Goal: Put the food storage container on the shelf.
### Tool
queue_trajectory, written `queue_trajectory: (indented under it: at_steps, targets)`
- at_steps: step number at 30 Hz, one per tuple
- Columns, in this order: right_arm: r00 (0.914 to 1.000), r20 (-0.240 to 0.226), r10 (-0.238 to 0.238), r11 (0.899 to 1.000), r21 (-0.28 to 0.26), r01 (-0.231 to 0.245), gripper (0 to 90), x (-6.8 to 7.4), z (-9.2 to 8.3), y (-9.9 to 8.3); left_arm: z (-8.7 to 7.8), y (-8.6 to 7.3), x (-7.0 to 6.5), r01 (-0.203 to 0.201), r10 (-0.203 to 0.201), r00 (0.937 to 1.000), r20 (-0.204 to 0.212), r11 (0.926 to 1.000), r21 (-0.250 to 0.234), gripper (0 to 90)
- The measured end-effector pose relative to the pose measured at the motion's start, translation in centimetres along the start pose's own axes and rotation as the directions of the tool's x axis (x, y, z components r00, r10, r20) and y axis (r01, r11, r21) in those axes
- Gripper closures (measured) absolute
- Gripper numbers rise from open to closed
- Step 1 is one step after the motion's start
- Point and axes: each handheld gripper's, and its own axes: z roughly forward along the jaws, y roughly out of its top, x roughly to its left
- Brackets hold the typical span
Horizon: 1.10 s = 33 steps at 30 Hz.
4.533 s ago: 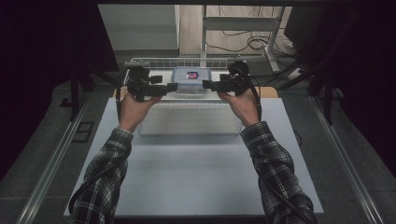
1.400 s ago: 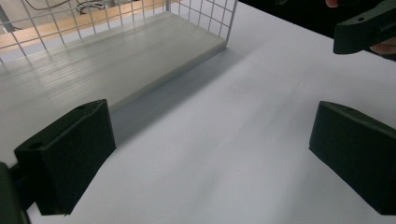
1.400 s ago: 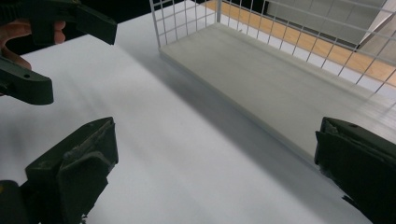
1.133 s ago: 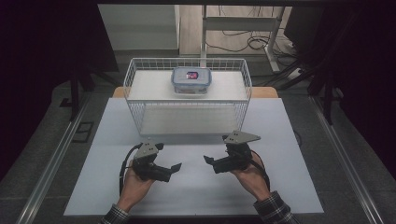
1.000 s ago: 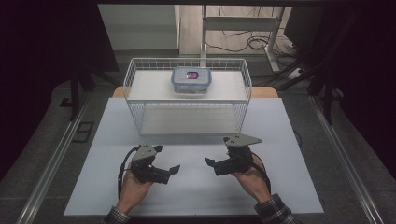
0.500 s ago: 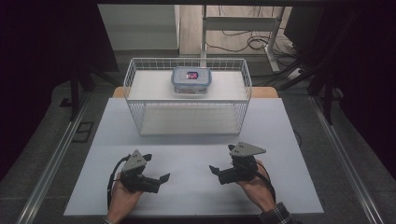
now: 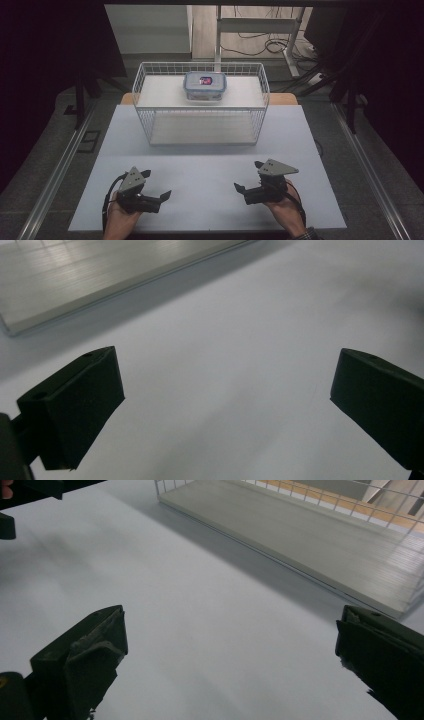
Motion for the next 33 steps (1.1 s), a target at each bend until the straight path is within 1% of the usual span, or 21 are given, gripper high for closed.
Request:
queue_trajectory:
  at_steps: [2,5,9,16,20,24,26,30,33]
  targets:
    - [0.9999,0.012,-0.001,1.0,0.001,0.001,0.1,-0.1,-0.4,-0.3,-0.3,-0.3,0.1,0.0,0.0,0.9999,-0.01,1.0,0.008,0.1]
    - [0.9996,0.027,0.005,1.0,0.001,-0.005,0.1,-0.3,-0.8,-0.8,-0.7,-0.8,0.4,0.017,-0.017,0.9998,-0.006,0.9996,0.022,0.0]
    - [0.9985,0.053,0.015,1.0,0.004,-0.015,0.1,-0.7,-1.6,-1.6,-1.5,-1.4,0.9,0.031,-0.031,0.9993,-0.021,0.9991,0.029,0.0]
    - [0.9954,0.086,0.042,0.999,0.01,-0.043,0.1,-1.3,-2.9,-2.8,-3.1,-2.3,1.4,0.027,-0.025,0.9971,-0.071,0.9993,0.026,0.0]
    - [0.9928,0.103,0.061,0.998,0.016,-0.063,0.1,-1.6,-3.6,-3.4,-3.8,-3.0,1.6,0.032,-0.03,0.9949,-0.096,0.9992,0.024,0.0]
    - [0.9901,0.124,0.065,0.997,0.026,-0.069,0.0,-1.8,-4.1,-4.1,-4.4,-3.7,1.9,0.033,-0.029,0.9916,-0.126,0.999,0.032,0.0]
    - [0.9892,0.133,0.062,0.997,0.035,-0.067,0.0,-1.9,-4.3,-4.5,-4.6,-4.1,2.0,0.039,-0.034,0.9897,-0.139,0.9987,0.034,0.0]
    - [0.9878,0.134,0.078,0.995,0.054,-0.086,0.0,-2.0,-4.6,-5.3,-5.2,-4.8,2.5,0.057,-0.053,0.9859,-0.159,0.9982,0.02,0.0]
    - [0.9851,0.148,0.088,0.993,0.07,-0.099,0.0,-2.0,-4.7,-6.0,-5.5,-5.3,2.8,0.065,-0.06,0.9833,-0.172,0.9975,0.027,0.0]
